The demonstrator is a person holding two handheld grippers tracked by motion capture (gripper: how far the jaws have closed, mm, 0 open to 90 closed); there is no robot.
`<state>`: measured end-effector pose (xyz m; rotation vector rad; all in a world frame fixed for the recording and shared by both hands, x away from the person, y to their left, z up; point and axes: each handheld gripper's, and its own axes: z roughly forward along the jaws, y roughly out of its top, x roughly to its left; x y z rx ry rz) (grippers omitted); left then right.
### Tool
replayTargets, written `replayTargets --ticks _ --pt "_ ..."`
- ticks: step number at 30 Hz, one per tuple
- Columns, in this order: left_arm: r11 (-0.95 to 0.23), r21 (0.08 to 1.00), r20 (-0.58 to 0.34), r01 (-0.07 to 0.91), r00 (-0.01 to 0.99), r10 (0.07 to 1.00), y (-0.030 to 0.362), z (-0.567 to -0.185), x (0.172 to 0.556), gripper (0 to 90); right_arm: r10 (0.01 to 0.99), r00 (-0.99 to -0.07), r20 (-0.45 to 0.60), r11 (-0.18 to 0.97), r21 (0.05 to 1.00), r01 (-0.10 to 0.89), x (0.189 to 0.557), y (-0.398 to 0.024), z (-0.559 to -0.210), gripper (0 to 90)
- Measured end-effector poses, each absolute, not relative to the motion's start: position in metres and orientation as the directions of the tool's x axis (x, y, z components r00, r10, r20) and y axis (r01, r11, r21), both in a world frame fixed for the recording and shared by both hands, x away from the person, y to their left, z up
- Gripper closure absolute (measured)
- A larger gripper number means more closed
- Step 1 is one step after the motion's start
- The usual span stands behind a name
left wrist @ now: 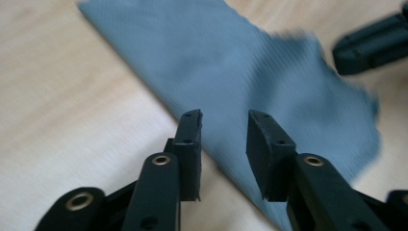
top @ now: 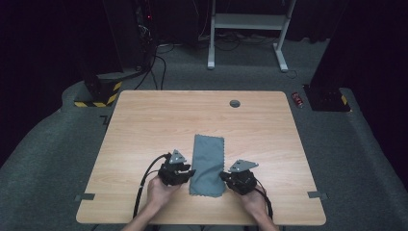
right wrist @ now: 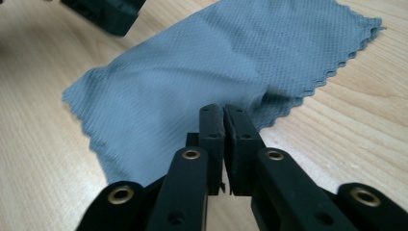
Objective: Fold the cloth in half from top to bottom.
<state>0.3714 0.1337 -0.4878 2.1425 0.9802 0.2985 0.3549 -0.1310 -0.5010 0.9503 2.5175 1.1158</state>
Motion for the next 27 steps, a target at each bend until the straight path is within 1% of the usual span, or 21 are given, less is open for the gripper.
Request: replayTargets --ticks 2,3,5,6,7,9,11,13,14,15,16,17,18,19,21,24,26,27 --pt "-0.421 0.716 -0.075 0.557 0.661 0.747 0.132 -0.482 0.393 61.7 0.639 -0.767 0.056 0.502 0.725 0.471 0.355 -0.132 -0.5 84.8" --pt "-0.421 0.716 -0.075 0.557 0.661 0.747 0.132 -0.482 0.393 60.7 0.639 -0.767 0.056 0.502 0.725 0.471 0.355 -0.132 -0.5 84.8" --pt "-0.421 0.714 -0.063 0.559 0.651 0.757 0.13 -0.479 0.411 59.6 0.653 -0.756 0.055 0.495 0.724 0.48 0.355 -0.135 -0.499 84.6" --pt "-0.421 0.714 -0.063 0.559 0.651 0.757 0.13 -0.479 0.411 59.3 0.658 -0.751 0.053 0.492 0.725 0.482 0.357 -0.136 -0.499 84.7" --pt "-0.421 0.709 -0.059 0.566 0.642 0.764 0.128 -0.48 0.424 59.2 0.672 -0.739 0.056 0.481 0.726 0.492 0.36 -0.137 -0.498 84.8" --pt "-0.413 0.71 -0.062 0.57 0.635 0.77 0.128 -0.481 0.43 59.3 0.681 -0.73 0.057 0.473 0.727 0.498 0.363 -0.137 -0.498 84.9" --pt "-0.406 0.699 -0.074 0.589 0.624 0.778 0.128 -0.482 0.443 59.1 0.709 -0.701 0.073 0.439 0.732 0.521 0.376 -0.138 -0.497 84.9" --pt "-0.374 0.699 -0.097 0.609 0.6 0.794 0.128 -0.485 0.453 59.1 0.719 -0.69 0.082 0.426 0.732 0.531 0.383 -0.138 -0.497 84.9" --pt "-0.38 0.683 -0.09 0.624 0.588 0.804 0.126 -0.488 0.463 58.2 0.735 -0.673 0.089 0.406 0.736 0.541 0.394 -0.137 -0.496 83.3" --pt "-0.38 0.683 -0.09 0.624 0.588 0.804 0.126 -0.488 0.463 58.0 0.744 -0.662 0.09 0.397 0.738 0.546 0.4 -0.136 -0.496 82.1" --pt "-0.373 0.681 -0.092 0.63 0.579 0.81 0.125 -0.489 0.467 58.0 0.744 -0.662 0.09 0.397 0.738 0.546 0.4 -0.136 -0.496 82.1" --pt "-0.367 0.678 -0.093 0.637 0.57 0.816 0.125 -0.49 0.471 56.8 0.763 -0.64 0.092 0.379 0.739 0.557 0.413 -0.134 -0.495 81.0" --pt "-0.366 0.675 -0.091 0.641 0.564 0.82 0.124 -0.491 0.476 56.8 0.763 -0.64 0.092 0.379 0.739 0.557 0.413 -0.134 -0.495 81.0" --pt "-0.362 0.676 -0.082 0.642 0.555 0.828 0.122 -0.491 0.483 56.4 0.78 -0.617 0.102 0.356 0.739 0.572 0.425 -0.134 -0.494 81.0" --pt "-0.353 0.673 -0.091 0.65 0.546 0.833 0.121 -0.491 0.486 56.3 0.789 -0.605 0.107 0.345 0.738 0.58 0.43 -0.134 -0.494 80.8" --pt "-0.359 0.669 -0.062 0.651 0.53 0.846 0.118 -0.493 0.498 55.2 0.819 -0.562 0.118 0.313 0.728 0.61 0.449 -0.131 -0.495 79.0" --pt "-0.351 0.662 -0.07 0.662 0.521 0.85 0.117 -0.494 0.5 54.8 0.824 -0.554 0.12 0.309 0.725 0.616 0.453 -0.13 -0.495 78.8" --pt "-0.354 0.657 -0.066 0.666 0.518 0.853 0.116 -0.495 0.503 54.3 0.833 -0.54 0.123 0.301 0.718 0.627 0.461 -0.128 -0.497 77.2"
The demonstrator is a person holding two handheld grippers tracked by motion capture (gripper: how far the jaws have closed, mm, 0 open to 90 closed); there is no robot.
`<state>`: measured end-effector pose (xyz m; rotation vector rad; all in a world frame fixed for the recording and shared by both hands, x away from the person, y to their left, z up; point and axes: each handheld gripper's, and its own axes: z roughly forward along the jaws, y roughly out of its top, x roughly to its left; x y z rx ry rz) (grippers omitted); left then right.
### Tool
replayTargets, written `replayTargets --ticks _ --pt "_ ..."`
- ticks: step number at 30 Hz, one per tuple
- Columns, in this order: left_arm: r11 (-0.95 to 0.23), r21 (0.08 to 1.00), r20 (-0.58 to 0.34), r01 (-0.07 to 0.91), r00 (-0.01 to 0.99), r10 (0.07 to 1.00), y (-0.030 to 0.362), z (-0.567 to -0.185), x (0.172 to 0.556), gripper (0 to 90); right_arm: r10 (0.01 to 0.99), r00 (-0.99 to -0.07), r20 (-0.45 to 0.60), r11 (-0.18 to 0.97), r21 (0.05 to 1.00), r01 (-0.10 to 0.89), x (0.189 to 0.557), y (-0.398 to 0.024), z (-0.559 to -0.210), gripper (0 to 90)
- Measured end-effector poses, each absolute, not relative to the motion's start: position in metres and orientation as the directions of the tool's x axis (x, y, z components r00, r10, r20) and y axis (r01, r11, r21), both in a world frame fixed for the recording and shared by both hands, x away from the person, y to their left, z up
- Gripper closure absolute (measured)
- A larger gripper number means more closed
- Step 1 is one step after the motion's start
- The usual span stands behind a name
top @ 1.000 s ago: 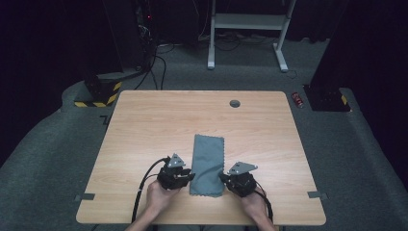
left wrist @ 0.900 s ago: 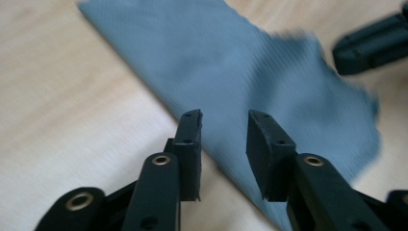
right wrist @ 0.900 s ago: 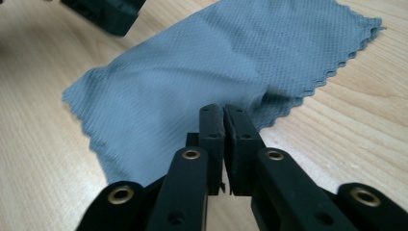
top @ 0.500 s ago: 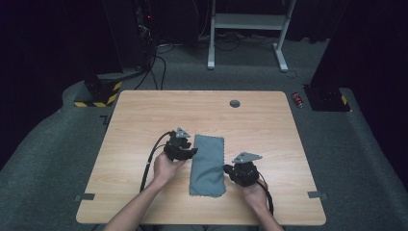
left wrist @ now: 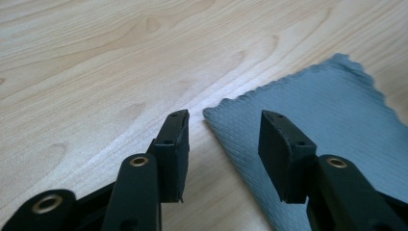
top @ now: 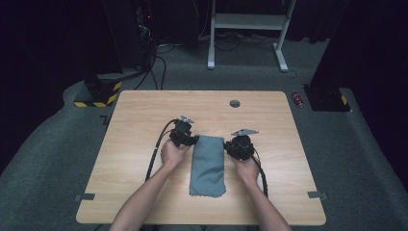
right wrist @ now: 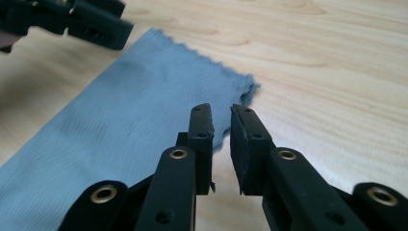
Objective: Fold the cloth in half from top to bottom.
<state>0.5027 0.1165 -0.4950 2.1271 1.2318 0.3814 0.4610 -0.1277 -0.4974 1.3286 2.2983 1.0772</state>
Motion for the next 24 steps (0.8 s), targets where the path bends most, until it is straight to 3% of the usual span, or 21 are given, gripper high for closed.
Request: replayTargets --ticks 14,21,24 --pt "-0.348 0.637 -0.049 0.688 0.487 0.872 0.117 -0.508 0.516 53.5 0.889 -0.445 0.111 0.246 0.703 0.668 0.491 -0.116 -0.51 70.4" --pt "-0.38 0.641 -0.017 0.667 0.507 0.862 0.113 -0.509 0.514 55.8 0.88 -0.462 0.109 0.271 0.685 0.677 0.5 -0.108 -0.513 69.1" --pt "-0.386 0.641 -0.018 0.663 0.516 0.856 0.114 -0.509 0.514 58.3 0.876 -0.477 0.073 0.307 0.679 0.667 0.502 -0.102 -0.514 73.2"
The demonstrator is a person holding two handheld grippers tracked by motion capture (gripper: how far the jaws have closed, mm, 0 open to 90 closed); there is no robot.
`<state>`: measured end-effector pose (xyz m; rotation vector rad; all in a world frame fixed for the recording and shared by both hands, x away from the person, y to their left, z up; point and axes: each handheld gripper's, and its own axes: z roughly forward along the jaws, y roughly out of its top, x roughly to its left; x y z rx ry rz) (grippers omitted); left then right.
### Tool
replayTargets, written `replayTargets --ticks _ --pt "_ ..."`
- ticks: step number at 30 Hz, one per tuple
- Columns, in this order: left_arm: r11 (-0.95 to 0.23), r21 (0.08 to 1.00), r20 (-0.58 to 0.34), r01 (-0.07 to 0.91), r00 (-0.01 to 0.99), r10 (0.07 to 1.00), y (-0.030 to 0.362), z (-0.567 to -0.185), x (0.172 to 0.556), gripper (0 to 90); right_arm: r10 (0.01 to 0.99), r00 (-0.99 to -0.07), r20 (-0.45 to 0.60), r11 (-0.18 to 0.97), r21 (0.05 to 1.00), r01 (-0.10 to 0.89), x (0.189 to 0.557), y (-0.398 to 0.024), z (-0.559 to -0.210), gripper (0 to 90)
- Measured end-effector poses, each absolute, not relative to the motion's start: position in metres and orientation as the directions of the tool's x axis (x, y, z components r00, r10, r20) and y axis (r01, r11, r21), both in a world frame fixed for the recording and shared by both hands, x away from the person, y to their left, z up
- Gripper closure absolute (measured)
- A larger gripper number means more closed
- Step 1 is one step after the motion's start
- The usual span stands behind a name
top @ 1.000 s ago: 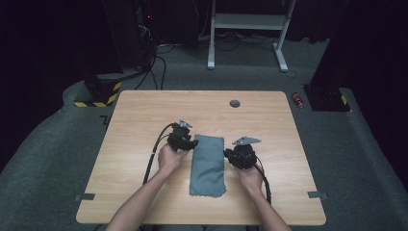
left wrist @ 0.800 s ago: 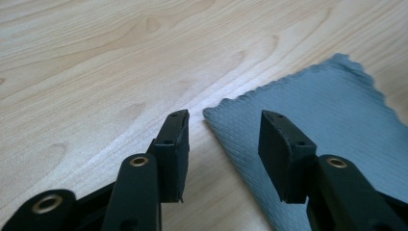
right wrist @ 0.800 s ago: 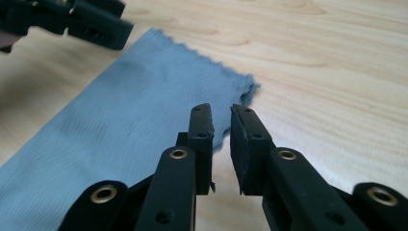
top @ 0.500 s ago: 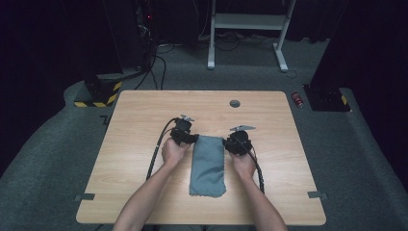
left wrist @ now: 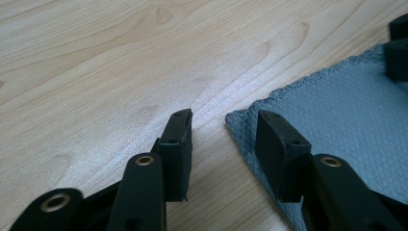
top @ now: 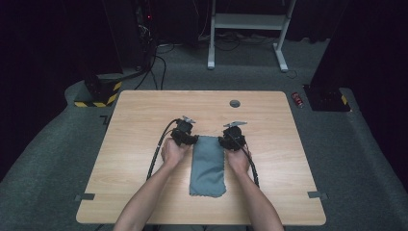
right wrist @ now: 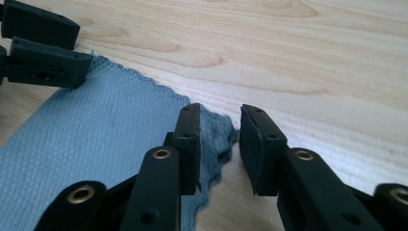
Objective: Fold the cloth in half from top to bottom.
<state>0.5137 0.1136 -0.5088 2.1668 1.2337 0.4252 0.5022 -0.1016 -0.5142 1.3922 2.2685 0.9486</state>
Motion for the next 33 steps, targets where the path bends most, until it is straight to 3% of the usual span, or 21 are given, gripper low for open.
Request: replayTargets --ticks 5,10,19,33 --pt "-0.413 0.643 -0.013 0.645 0.548 0.836 0.111 -0.508 0.512 73.4 0.87 -0.489 0.054 0.328 0.678 0.658 0.501 -0.1 -0.514 81.8" --pt "-0.398 0.646 -0.065 0.652 0.566 0.822 0.112 -0.509 0.513 85.3 0.858 -0.508 0.071 0.333 0.676 0.657 0.502 -0.101 -0.515 87.7" --pt "-0.379 0.64 -0.125 0.669 0.577 0.807 0.116 -0.507 0.513 89.0 0.851 -0.517 0.089 0.326 0.684 0.653 0.499 -0.105 -0.508 88.8" --pt "-0.372 0.695 -0.115 0.615 0.607 0.787 0.117 -0.475 0.51 89.0 0.839 -0.54 0.059 0.336 0.725 0.602 0.493 -0.113 -0.475 89.1"
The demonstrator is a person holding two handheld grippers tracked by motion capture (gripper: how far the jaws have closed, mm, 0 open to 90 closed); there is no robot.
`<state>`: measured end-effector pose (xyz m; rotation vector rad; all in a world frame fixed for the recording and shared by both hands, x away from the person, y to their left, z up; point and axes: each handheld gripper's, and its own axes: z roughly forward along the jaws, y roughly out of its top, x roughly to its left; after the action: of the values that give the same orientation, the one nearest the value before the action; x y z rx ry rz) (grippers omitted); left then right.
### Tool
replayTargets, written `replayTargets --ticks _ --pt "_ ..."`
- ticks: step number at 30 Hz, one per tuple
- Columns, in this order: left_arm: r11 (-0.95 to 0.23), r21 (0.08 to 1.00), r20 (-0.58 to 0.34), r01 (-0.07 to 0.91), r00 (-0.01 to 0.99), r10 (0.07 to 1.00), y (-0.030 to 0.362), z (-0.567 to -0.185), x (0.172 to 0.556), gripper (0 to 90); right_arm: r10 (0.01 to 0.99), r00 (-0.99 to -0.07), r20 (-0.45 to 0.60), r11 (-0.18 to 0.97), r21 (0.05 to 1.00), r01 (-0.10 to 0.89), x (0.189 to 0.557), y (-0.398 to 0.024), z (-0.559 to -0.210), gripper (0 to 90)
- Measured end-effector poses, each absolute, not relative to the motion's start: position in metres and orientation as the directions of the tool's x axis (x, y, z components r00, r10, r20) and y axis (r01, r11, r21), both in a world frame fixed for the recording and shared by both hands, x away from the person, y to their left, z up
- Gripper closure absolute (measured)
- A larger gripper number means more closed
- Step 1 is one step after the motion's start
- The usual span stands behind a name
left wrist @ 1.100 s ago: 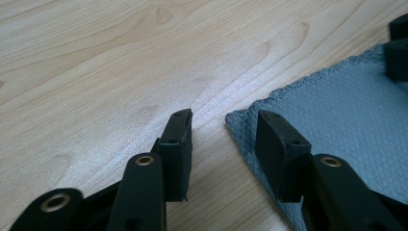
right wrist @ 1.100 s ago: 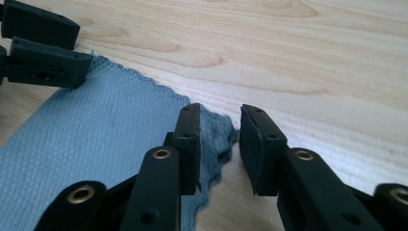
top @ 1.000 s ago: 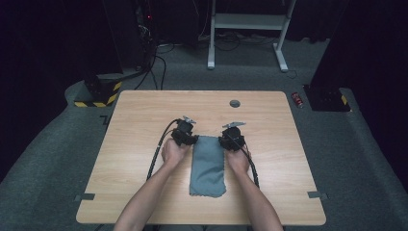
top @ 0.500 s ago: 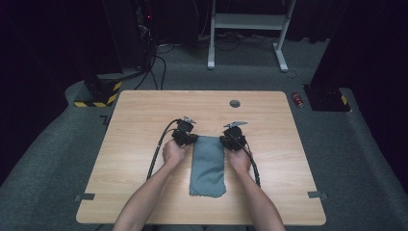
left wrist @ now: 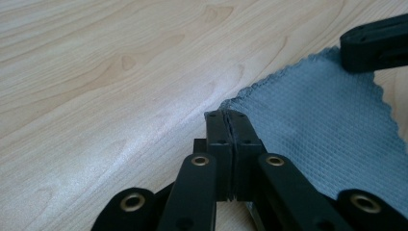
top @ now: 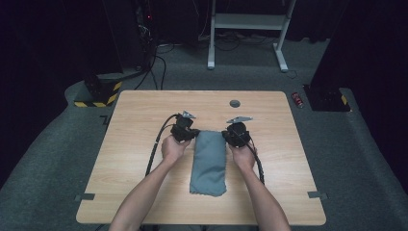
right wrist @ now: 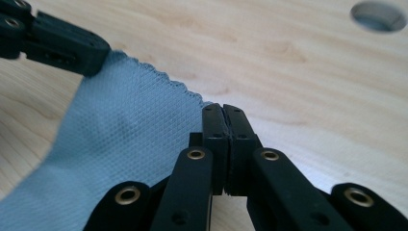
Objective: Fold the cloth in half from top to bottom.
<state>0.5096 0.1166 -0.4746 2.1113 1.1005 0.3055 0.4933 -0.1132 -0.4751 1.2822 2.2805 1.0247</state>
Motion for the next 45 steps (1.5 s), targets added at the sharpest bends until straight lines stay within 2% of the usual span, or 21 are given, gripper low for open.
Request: replayTargets --ticks 2,8,18,33,45 --pt "-0.351 0.701 -0.138 0.621 0.602 0.787 0.118 -0.473 0.51 89.1 0.838 -0.542 0.064 0.331 0.731 0.597 0.494 -0.115 -0.47 89.1" --pt "-0.381 0.71 -0.1 0.593 0.62 0.778 0.117 -0.46 0.516 89.2 0.842 -0.538 0.038 0.338 0.74 0.582 0.498 -0.113 -0.458 89.3" --pt "-0.369 0.732 -0.1 0.572 0.627 0.773 0.113 -0.444 0.518 89.2 0.85 -0.526 0.032 0.32 0.761 0.564 0.504 -0.119 -0.442 89.3" --pt "-0.418 0.709 -0.093 0.567 0.663 0.742 0.11 -0.463 0.5 89.2 0.815 -0.578 0.037 0.369 0.735 0.568 0.486 -0.125 -0.466 89.0" --pt "-0.406 0.717 -0.12 0.567 0.673 0.73 0.114 -0.47 0.485 89.2 0.799 -0.599 0.047 0.385 0.727 0.569 0.473 -0.127 -0.475 89.0"
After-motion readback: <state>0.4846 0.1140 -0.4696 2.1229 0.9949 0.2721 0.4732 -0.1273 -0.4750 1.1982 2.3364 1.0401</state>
